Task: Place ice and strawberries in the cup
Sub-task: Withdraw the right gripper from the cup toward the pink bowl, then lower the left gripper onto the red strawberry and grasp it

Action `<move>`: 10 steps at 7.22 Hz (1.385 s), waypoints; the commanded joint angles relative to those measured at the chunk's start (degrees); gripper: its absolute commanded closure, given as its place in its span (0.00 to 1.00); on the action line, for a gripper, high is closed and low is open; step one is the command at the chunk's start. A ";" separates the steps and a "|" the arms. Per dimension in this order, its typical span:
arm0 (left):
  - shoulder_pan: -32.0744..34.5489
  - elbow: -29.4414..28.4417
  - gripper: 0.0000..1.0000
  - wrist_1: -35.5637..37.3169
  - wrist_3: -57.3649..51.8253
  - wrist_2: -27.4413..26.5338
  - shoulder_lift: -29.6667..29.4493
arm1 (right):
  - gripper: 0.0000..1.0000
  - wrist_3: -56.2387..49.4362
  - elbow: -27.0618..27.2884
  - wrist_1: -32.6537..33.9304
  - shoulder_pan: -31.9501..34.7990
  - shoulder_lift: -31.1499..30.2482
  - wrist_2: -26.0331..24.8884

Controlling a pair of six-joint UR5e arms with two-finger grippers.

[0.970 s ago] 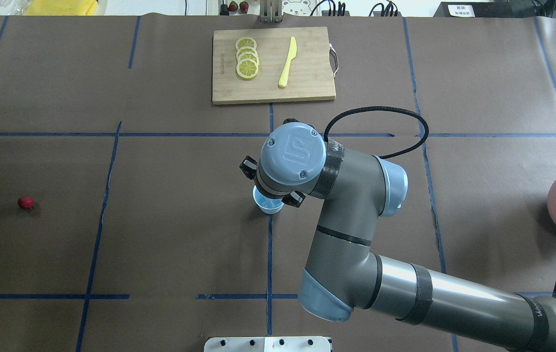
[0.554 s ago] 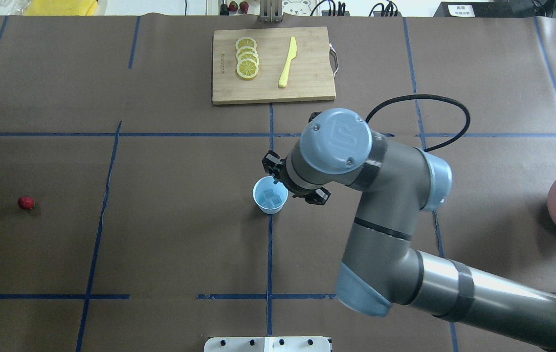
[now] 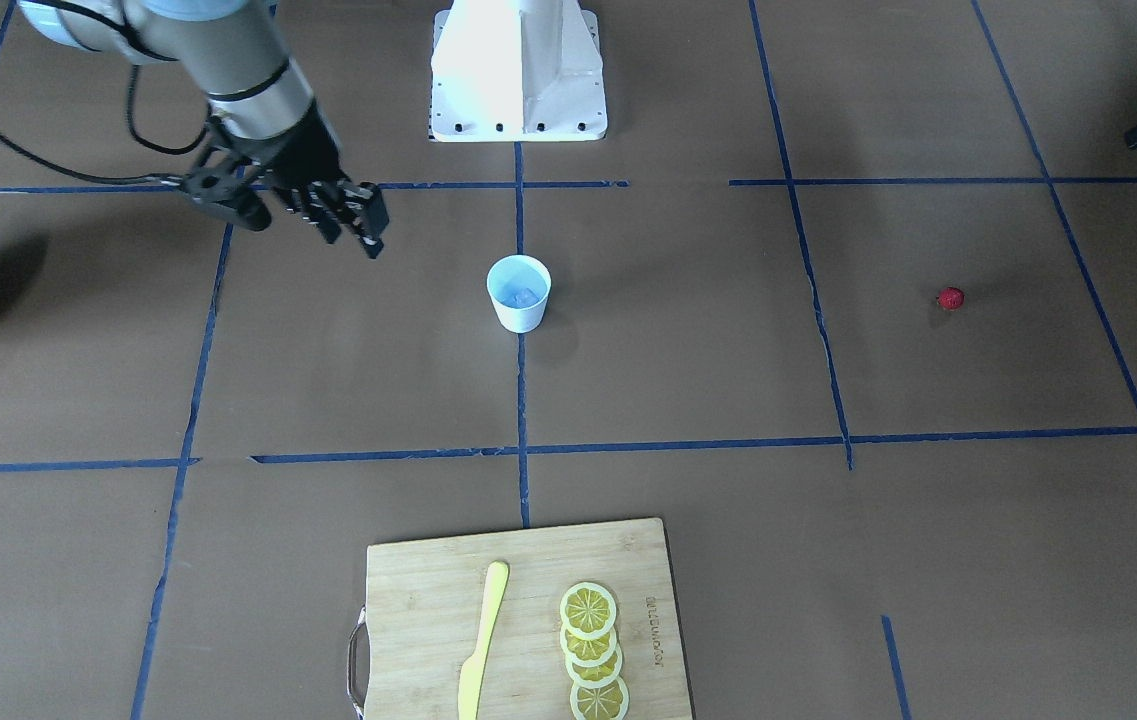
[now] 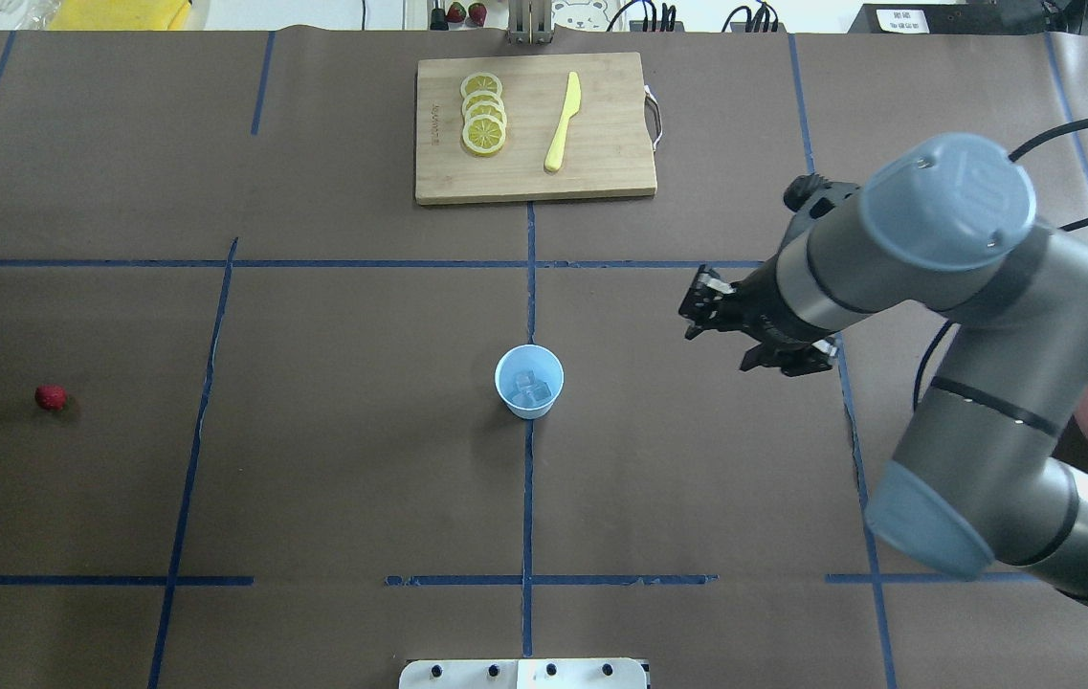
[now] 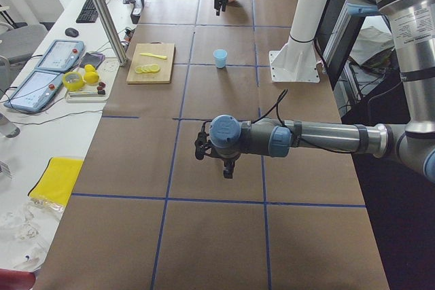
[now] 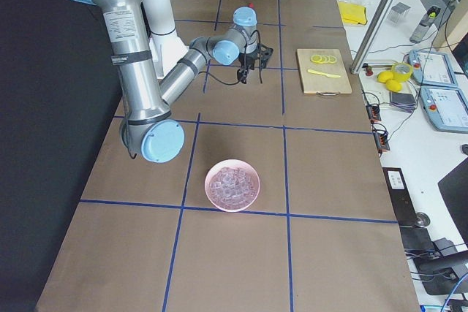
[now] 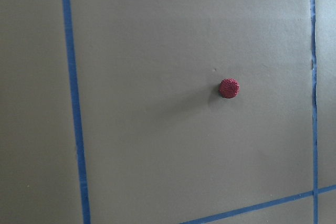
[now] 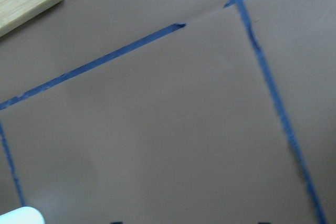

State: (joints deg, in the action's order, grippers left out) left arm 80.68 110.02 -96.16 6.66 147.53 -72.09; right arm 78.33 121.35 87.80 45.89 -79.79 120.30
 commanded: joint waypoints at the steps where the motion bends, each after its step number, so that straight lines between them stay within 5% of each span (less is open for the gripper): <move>1: -9.88 -0.07 0.00 -11.89 15.67 -8.80 -0.16 | 0.00 -26.80 1.69 -0.43 14.60 -12.80 8.76; 5: -23.35 -0.95 0.00 -16.16 32.15 -17.43 -5.59 | 0.00 -62.18 -3.48 0.36 32.22 -22.32 12.07; 6: -26.60 -1.73 0.00 -16.34 34.54 -22.06 -6.91 | 0.00 -63.55 -3.49 0.36 32.60 -22.95 11.98; 10: -29.79 -9.54 0.00 -16.60 36.32 -25.09 -13.85 | 0.00 -63.48 -3.49 0.36 32.60 -23.04 11.89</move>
State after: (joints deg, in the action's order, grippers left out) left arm 51.78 102.84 -112.67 42.55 123.74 -83.94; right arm 14.85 117.88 88.15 78.45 -102.86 132.22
